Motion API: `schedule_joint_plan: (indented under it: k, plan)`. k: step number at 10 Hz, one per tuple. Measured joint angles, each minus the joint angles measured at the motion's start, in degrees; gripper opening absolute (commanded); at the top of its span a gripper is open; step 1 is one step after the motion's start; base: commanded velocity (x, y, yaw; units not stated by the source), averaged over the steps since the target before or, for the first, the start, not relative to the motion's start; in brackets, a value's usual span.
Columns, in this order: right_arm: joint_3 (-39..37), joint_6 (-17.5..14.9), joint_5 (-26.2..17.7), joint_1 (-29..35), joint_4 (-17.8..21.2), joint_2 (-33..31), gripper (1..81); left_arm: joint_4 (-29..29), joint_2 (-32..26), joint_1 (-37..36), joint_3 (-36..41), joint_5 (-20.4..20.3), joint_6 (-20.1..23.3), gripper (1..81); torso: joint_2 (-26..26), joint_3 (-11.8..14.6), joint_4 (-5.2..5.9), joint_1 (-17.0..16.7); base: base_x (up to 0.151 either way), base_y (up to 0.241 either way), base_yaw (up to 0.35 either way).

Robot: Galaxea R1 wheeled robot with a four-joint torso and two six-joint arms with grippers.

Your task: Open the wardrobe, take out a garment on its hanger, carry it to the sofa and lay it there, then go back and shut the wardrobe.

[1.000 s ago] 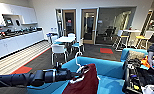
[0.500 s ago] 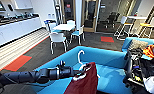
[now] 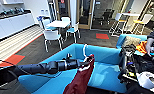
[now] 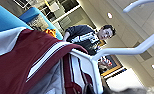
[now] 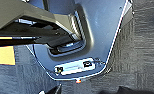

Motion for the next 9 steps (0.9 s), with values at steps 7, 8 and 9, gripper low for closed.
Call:
schedule_joint_plan:
  k: [7, 8, 9]
  plan:
    - [0.0, -0.1, -0.1, 0.6, 0.0, 0.1, 81.1, 0.0, 9.1, -7.5, -15.2, -0.9, -7.7, 1.0, 0.0, -0.1, -0.09, 0.0, 0.0, 0.0, 0.0]
    - [0.1, -0.1, -0.1, 0.7, 0.0, 0.2, 81.1, 0.0, 10.1, -8.9, -18.4, -0.7, -8.7, 1.0, 0.0, -0.1, -0.09, 0.0, 0.0, 0.0, 0.0]
    - [0.1, -0.1, -0.2, 0.9, 0.0, 0.1, 81.1, 0.0, 12.1, -10.2, -21.2, -0.6, -9.1, 1.0, 0.0, -0.1, -0.11, 0.0, 0.0, 0.0, 0.0]
